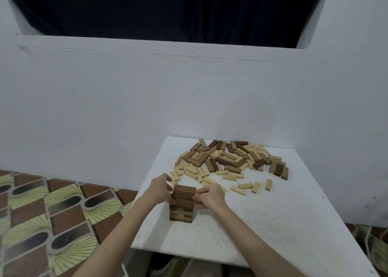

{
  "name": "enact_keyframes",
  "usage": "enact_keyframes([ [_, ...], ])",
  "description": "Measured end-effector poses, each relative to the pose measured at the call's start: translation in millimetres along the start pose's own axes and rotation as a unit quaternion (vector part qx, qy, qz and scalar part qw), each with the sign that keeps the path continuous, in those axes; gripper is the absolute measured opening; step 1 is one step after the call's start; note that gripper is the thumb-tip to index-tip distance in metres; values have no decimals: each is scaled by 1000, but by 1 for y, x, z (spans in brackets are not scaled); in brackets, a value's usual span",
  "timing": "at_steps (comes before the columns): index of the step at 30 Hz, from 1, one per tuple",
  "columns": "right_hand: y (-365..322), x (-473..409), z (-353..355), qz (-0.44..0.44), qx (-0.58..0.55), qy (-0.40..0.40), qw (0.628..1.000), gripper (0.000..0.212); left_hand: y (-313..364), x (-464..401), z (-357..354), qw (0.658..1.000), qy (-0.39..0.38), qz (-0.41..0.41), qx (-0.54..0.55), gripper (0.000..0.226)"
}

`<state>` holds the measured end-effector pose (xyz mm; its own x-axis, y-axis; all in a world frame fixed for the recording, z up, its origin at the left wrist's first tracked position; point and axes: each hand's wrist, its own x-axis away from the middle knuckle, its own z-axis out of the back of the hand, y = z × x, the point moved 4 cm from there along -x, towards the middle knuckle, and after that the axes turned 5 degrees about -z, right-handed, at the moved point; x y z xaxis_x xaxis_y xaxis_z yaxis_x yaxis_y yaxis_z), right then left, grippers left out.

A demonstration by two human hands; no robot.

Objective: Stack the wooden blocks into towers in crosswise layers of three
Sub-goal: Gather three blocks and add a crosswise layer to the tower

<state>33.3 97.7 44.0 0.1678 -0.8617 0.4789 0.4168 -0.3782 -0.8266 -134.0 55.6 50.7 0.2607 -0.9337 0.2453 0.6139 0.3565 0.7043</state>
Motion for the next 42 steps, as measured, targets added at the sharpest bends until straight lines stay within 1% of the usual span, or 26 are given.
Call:
enact_keyframes([
  [3, -6, -4, 9, 10, 12, 16, 1000, 18, 5, -2, 6, 1000, -8, -11, -19, 78],
  [5, -13, -6, 16, 36, 27, 25, 999, 22, 11, -2, 12, 997, -25, -35, -60, 82],
  [7, -23, -7, 22, 74, 63, 26, 995, 25, 17, -3, 14, 990, -47, -70, -114, 88],
  [9, -34, -7, 23, 114, 128, 13, 985, 32, 22, -4, 12, 979, -68, -98, -167, 97],
  [12, -44, -6, 18, 166, 253, -52, 952, 55, 23, -6, 3, 961, -98, -116, -233, 109],
  [15, -40, -5, 7, 190, 374, -121, 900, 91, 21, -9, -6, 947, -111, -116, -278, 122],
  [18, -32, -7, -4, 194, 451, -123, 863, 125, 18, -11, -11, 939, -117, -120, -301, 130],
  [20, -30, -7, -10, 199, 479, -118, 847, 135, 16, -11, -13, 933, -118, -121, -318, 133],
  [24, -28, -2, -15, 226, 516, -102, 820, 137, 15, -13, -14, 926, -107, -119, -342, 134],
  [29, -27, -7, -20, 244, 537, -88, 803, 138, 16, -14, -14, 917, -95, -136, -362, 130],
  [34, -26, -7, -22, 248, 540, -87, 799, 134, 18, -13, -14, 912, -84, -149, -373, 122],
  [38, -26, -4, -22, 254, 547, -83, 794, 131, 21, -13, -15, 905, -81, -159, -387, 121],
  [42, -27, -4, -21, 252, 548, -83, 793, 129, 24, -9, -14, 908, -83, -154, -380, 116],
])
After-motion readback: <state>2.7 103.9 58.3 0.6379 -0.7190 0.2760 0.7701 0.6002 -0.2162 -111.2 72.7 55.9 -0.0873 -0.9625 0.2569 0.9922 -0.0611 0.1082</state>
